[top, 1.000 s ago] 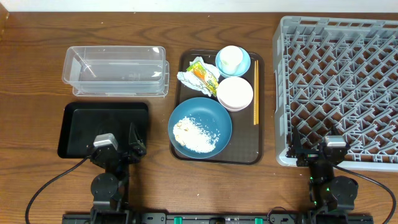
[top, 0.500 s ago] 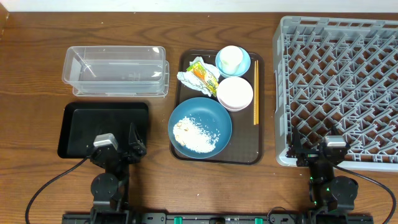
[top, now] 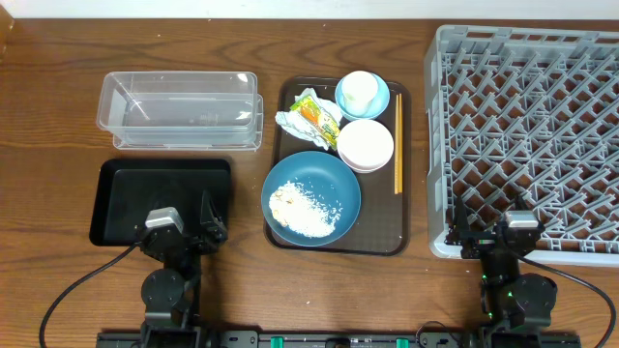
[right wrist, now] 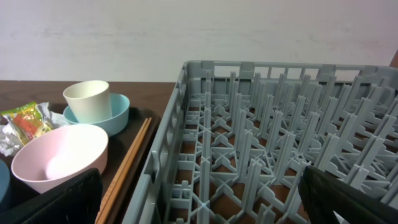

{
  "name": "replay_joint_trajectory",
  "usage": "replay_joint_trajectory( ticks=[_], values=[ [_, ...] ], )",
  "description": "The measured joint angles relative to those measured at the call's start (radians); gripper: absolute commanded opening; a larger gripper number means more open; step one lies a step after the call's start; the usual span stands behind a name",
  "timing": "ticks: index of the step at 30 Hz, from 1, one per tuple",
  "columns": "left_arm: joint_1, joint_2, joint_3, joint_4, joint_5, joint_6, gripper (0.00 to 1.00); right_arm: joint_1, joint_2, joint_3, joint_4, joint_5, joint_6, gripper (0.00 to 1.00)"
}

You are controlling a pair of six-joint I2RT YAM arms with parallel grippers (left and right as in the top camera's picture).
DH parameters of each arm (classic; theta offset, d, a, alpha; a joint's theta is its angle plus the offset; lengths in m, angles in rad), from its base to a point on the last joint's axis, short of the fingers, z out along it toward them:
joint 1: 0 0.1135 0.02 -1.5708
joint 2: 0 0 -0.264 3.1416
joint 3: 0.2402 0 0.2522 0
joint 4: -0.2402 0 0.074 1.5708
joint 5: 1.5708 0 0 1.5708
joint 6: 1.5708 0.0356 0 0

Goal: Sort waste into correct bins and load items into the dishwasher rack

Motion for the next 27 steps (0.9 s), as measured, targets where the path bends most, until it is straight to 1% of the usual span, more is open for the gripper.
replay_joint_trajectory(
  ticks=[13, 16, 20, 22, 24, 27],
  values=[
    [0.0, 0.0, 0.0, 0.0, 0.0, 0.0, 0.92, 0.0, 0.0, 0.0, 0.0, 0.0, 0.0, 0.99],
    [0.0, 0.0, 0.0, 0.0, 0.01, -0.028, 0.92, 0.0, 0.0, 0.0, 0.0, 0.0, 0.0, 0.99],
    [0.0, 0.0, 0.0, -0.005, 0.12, -0.142, 0.92, 0.0, 0.0, 0.0, 0.0, 0.0, 0.0, 0.99],
    [0.0, 0.0, -0.001, -0.005, 0.2, -0.227, 0.92, 0.0, 0.0, 0.0, 0.0, 0.0, 0.0, 0.99],
    [0.0, 0.001, -0.001, 0.008, 0.294, -0.348, 0.92, 0.0, 0.0, 0.0, 0.0, 0.0, 0.0, 0.99],
    [0.0, 0.001, -0.001, 0.014, 0.383, -0.534, 0.92, 0.0, 0.0, 0.0, 0.0, 0.0, 0.0, 0.99]
  ],
)
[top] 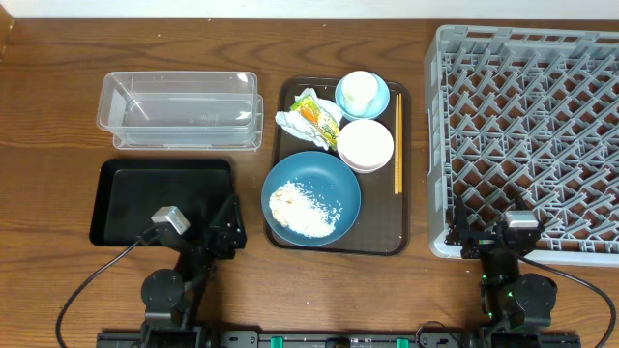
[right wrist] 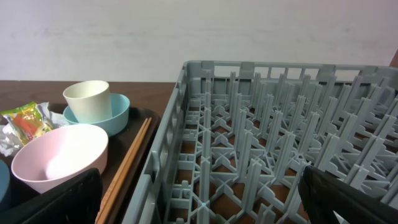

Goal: Sort waste into correct bins and load items into the dishwasher rack

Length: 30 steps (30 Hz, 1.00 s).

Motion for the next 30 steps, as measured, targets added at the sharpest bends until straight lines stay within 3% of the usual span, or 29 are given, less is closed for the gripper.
replay_joint_trajectory(
  ticks=[4, 6, 9, 12, 18, 21, 26, 30],
  values=[
    [0.0, 0.001, -0.005, 0.035, 0.067, -0.182, 0.92, 0.0, 0.0, 0.0, 0.0, 0.0, 0.0, 0.99],
    [0.0, 0.005, -0.019, 0.127, 0.091, -0.244, 0.92, 0.0, 0.0, 0.0, 0.0, 0.0, 0.0, 0.99],
    [0.0, 0.006, -0.018, 0.301, 0.113, -0.292, 0.92, 0.0, 0.0, 0.0, 0.0, 0.0, 0.0, 0.99],
    [0.0, 0.006, 0.001, 0.324, 0.121, -0.299, 0.92, 0.0, 0.0, 0.0, 0.0, 0.0, 0.0, 0.99],
    [0.0, 0.118, 0.202, 0.026, 0.124, -0.137, 0.92, 0.0, 0.001, 0.0, 0.0, 0.0, 0.0, 0.99],
    [0.0, 0.285, 0.387, -0.184, 0.124, -0.005, 0.92, 0.0, 0.002, 0.0, 0.0, 0.001, 0.0, 0.99],
    [0.0, 0.677, 0.798, -0.664, 0.126, 0.228, 0.92, 0.0, 0.003, 0.0, 0.0, 0.001, 0.0, 0.99],
    [0.0, 0.925, 1.058, -0.903, 0.14, 0.316, 0.92, 0.0, 0.003, 0.0, 0.0, 0.0, 0.0, 0.99]
  ],
)
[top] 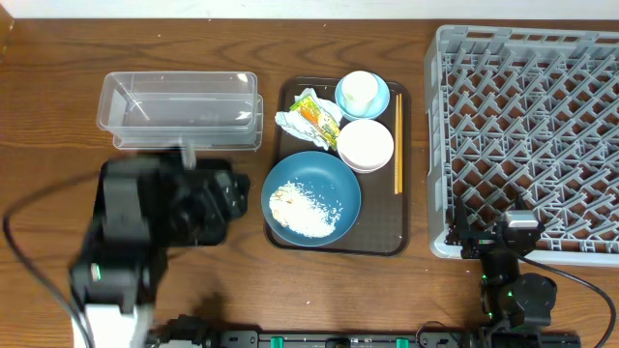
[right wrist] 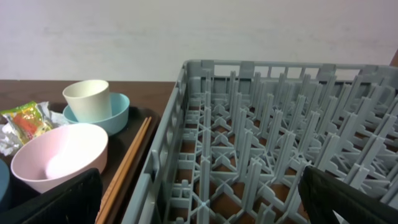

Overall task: Sort waste into correct bins and load items into the dishwasher rack
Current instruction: 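Reach the left gripper to the rim of the blue plate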

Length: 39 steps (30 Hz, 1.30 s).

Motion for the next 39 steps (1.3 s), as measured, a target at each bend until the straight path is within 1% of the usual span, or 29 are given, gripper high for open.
replay_joint_trajectory(
  ticks=[3, 7, 9, 15, 18, 20, 25, 27, 31, 39],
  values=[
    [-0.005, 0.129, 0.122, -0.038, 0.042, 0.04, 0.92, 0.0, 0.0, 0.0, 0.0, 0.0, 0.0, 0.99],
    [-0.081, 0.217, 0.167, -0.047, 0.043, 0.069, 0.92, 0.0, 0.0, 0.0, 0.0, 0.0, 0.0, 0.99],
    [-0.154, 0.255, 0.17, -0.058, -0.003, 0.068, 0.92, 0.0, 0.0, 0.0, 0.0, 0.0, 0.0, 0.99],
    [-0.407, 0.416, 0.172, -0.102, -0.205, 0.03, 0.92, 0.0, 0.0, 0.0, 0.0, 0.0, 0.0, 0.99],
    [-0.487, 0.502, 0.187, -0.12, -0.274, 0.015, 0.92, 0.0, 0.0, 0.0, 0.0, 0.0, 0.0, 0.99],
    [-0.526, 0.561, 0.228, -0.148, -0.304, 0.01, 0.92, 0.0, 0.0, 0.0, 0.0, 0.0, 0.0, 0.99],
    [-0.587, 0.687, 0.41, -0.241, -0.347, 0.016, 0.92, 0.0, 0.0, 0.0, 0.0, 0.0, 0.0, 0.99],
    [-0.61, 0.713, 0.452, -0.236, -0.356, 0.017, 0.92, 0.0, 0.0, 0.0, 0.0, 0.0, 0.0, 0.99],
    [-0.666, 0.742, 0.466, -0.184, -0.36, 0.006, 0.92, 0.0, 0.0, 0.0, 0.0, 0.0, 0.0, 0.99],
    [-0.741, 0.768, 0.466, -0.072, -0.36, -0.07, 0.92, 0.0, 0.0, 0.0, 0.0, 0.0, 0.0, 0.99]
  ],
)
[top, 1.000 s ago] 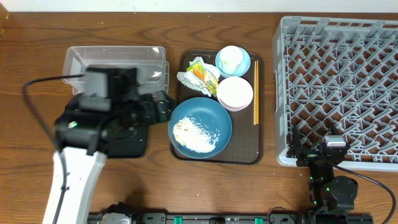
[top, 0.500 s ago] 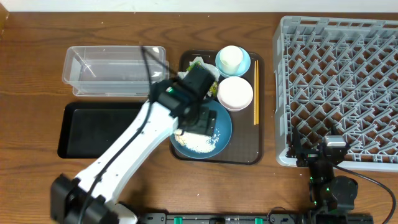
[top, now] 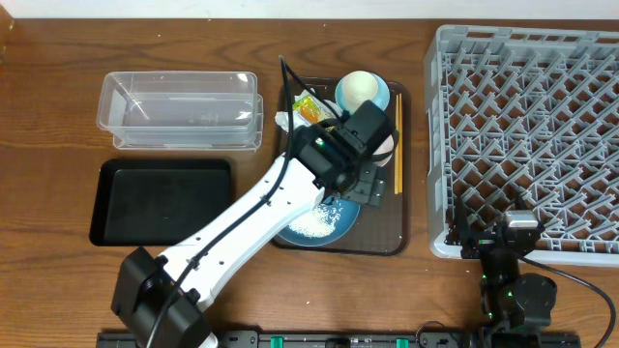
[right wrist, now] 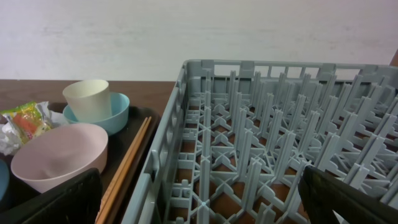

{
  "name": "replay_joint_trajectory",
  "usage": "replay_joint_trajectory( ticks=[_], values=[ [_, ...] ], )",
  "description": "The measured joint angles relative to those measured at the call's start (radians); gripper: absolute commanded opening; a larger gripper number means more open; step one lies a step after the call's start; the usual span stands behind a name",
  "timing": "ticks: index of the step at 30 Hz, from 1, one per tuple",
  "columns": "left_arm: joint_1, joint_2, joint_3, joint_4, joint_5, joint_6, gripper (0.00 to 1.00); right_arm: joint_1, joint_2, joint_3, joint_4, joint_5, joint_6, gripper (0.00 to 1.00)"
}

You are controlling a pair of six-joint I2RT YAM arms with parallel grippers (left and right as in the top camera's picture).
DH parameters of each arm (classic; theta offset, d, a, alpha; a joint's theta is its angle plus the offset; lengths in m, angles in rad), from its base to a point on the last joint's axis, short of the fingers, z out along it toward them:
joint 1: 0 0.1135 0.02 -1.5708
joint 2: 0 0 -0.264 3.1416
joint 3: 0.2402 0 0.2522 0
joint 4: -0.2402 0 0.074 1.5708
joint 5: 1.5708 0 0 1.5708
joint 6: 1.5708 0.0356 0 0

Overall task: Sort waste into correct bins and load items into the dishwasher rack
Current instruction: 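Reach the left gripper to the rim of the blue plate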

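On the brown tray lie a blue plate with white crumbs, a crumpled wrapper, a cream cup standing in a small blue bowl, a pink bowl and chopsticks. My left gripper hangs over the pink bowl and the plate's far edge, and its jaws are hidden from above. At the front right my right gripper rests open beside the grey dishwasher rack, holding nothing.
A clear plastic container stands at the back left, with a black tray bin in front of it. The left arm stretches diagonally from the front left across the blue plate. The rack fills the right side.
My left arm was a blur above the black tray bin; now it reaches across the brown tray with its gripper over the pink bowl. The pink bowl and cup sit slightly differently. The right arm is unmoved.
Both arms first rested at the table's front edge. The left gripper then turned a little to the right, stood raised over the black tray bin, and now hangs above the pink bowl on the brown tray. My right gripper stayed open by the rack throughout.
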Motion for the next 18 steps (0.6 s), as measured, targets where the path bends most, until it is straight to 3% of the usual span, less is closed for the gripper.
replay_joint_trajectory(
  ticks=[5, 11, 18],
  values=[
    [-0.038, 0.019, -0.001, 0.089, -0.001, -0.016, 0.92, 0.0, 0.0, 0.0, 0.0, 0.0, 0.0, 0.99],
    [-0.069, 0.118, -0.002, 0.074, -0.047, -0.066, 0.9, 0.0, 0.0, 0.0, 0.0, 0.0, 0.0, 0.99],
    [-0.072, 0.207, -0.005, 0.026, -0.082, -0.134, 0.73, 0.0, 0.0, 0.0, 0.0, 0.0, 0.0, 0.99]
  ],
)
